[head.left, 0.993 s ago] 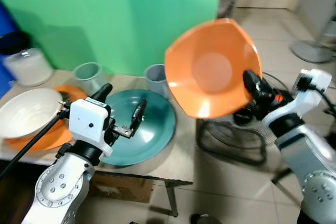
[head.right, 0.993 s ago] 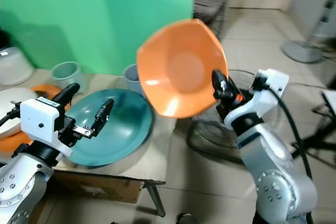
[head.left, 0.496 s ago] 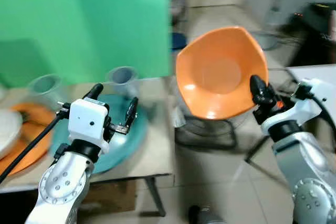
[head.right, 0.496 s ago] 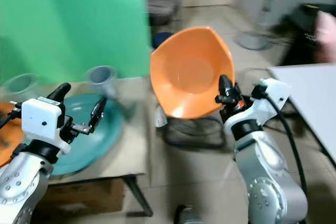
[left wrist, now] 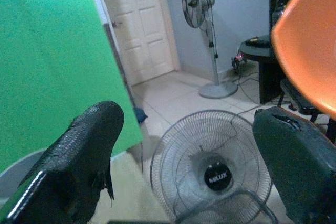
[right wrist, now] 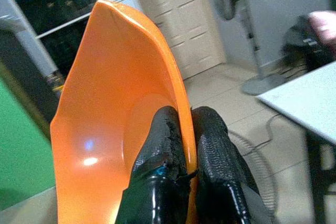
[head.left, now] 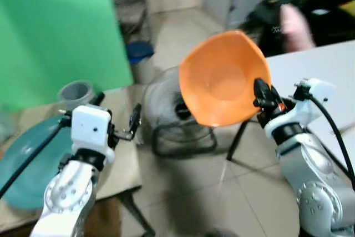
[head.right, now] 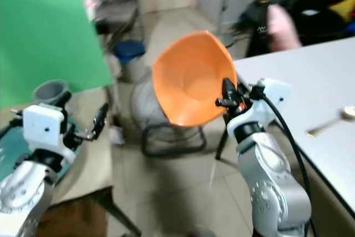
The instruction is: Setting the table
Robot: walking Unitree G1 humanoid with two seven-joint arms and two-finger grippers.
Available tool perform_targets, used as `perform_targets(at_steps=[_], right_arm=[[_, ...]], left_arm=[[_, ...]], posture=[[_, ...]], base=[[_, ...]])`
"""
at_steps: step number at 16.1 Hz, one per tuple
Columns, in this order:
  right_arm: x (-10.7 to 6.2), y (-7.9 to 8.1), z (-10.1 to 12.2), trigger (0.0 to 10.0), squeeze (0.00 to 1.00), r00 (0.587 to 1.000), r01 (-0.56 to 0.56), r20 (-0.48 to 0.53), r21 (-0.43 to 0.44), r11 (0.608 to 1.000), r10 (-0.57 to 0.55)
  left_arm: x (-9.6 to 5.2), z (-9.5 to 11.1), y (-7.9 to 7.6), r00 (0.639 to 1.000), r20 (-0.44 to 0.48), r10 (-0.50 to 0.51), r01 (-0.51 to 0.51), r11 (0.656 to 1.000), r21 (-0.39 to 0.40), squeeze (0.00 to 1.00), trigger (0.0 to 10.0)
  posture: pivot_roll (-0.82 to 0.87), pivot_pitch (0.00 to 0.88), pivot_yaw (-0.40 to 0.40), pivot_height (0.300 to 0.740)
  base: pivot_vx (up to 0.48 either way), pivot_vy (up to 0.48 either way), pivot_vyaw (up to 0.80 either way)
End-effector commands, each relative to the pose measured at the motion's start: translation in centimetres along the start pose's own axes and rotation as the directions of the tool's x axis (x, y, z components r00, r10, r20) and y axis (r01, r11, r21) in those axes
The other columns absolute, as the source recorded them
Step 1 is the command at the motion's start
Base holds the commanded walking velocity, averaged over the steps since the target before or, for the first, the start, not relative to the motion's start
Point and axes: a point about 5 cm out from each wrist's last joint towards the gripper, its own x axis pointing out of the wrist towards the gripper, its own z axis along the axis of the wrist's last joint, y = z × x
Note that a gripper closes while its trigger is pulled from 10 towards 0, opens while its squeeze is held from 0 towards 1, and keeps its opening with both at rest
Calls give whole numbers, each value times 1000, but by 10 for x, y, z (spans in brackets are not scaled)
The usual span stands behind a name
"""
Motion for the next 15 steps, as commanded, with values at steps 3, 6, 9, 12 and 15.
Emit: perform_targets(at_steps=[3, 6, 9, 12, 15], right_arm=[[4, 0, 7, 10000, 0, 999, 24, 42, -10, 1000, -24], [6, -1, 6, 10000, 0, 998, 47, 43, -17, 999, -46], [6, 0, 4, 10000, 0, 998, 52, 33, -24, 998, -52], [9, 4, 1, 10000, 0, 999, 31, 17, -66, 997, -30], [9, 5, -1, 10000, 0, 1000, 18, -6, -97, 995, -19]], left_arm=[[1, -1, 2, 1000, -7, 22, -22, 1000, 11, 0, 10000], [1, -4, 2, 999, -23, 29, -29, 1000, -3, 0, 10000], [1, -7, 3, 998, -46, 43, -44, 999, -28, 0, 10000], [2, -6, 10, 995, -39, 93, -95, 995, -29, 0, 10000], [3, -7, 13, 995, -30, 96, -96, 995, -5, 0, 10000]], posture=[[-106, 0, 47, 740], [-109, 0, 49, 740], [-111, 0, 47, 740], [-113, 0, 45, 740], [-113, 0, 45, 740]], base=[[0, 0, -800], [0, 0, -800], [0, 0, -800], [0, 0, -800], [0, 0, -800]])
